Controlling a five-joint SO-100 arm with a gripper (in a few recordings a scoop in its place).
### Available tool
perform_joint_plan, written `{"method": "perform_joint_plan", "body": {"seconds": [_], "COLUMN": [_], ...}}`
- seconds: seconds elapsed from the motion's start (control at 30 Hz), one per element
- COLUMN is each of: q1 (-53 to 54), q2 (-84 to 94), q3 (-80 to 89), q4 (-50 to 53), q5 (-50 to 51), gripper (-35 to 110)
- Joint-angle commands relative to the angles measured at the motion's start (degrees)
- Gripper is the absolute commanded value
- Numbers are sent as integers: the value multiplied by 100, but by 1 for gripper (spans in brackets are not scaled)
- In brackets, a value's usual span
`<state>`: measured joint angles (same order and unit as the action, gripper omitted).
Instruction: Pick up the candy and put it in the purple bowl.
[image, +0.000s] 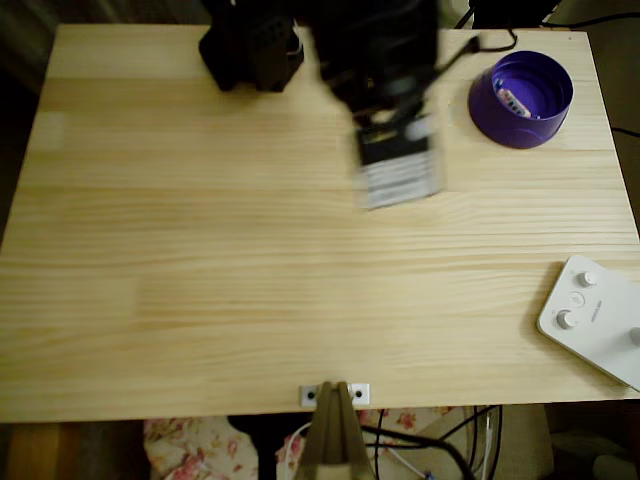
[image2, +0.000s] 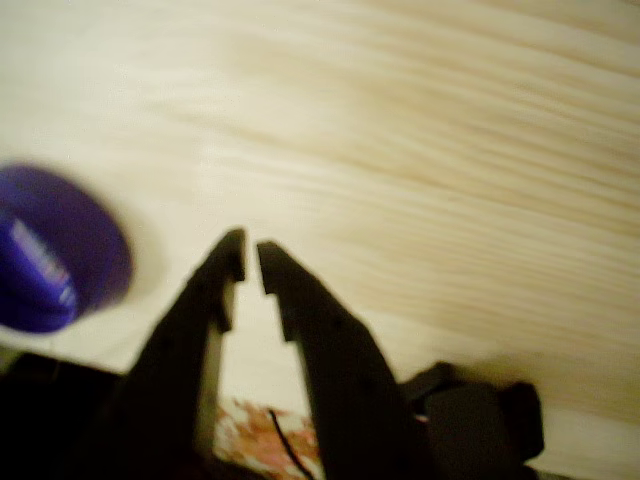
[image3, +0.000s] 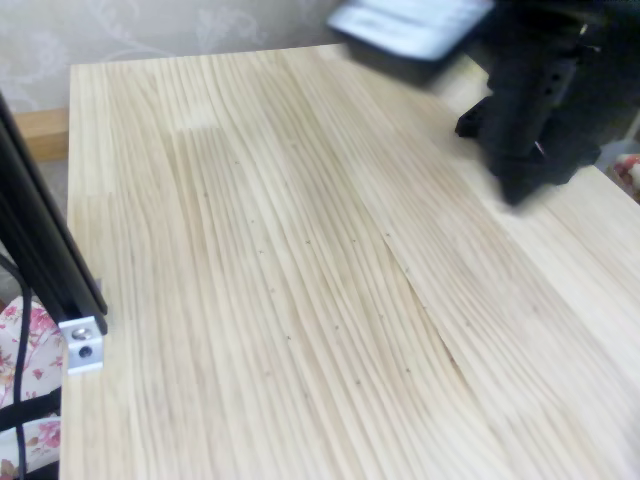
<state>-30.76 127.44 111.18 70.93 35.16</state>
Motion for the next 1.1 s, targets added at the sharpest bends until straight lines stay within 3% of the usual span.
{"method": "perform_joint_plan", "body": {"seconds": [0.0,0.3,0.53,1.07], "q1": [923,2320,2786,3744], "q2": [800,3094,6152,6161], "q3": [308,2549,4500,5089], "q4": [-272,-1389,-984,-413], "q5": [-255,-1740,-2426,-2997], "gripper": [-1,-1,-1,-1]}}
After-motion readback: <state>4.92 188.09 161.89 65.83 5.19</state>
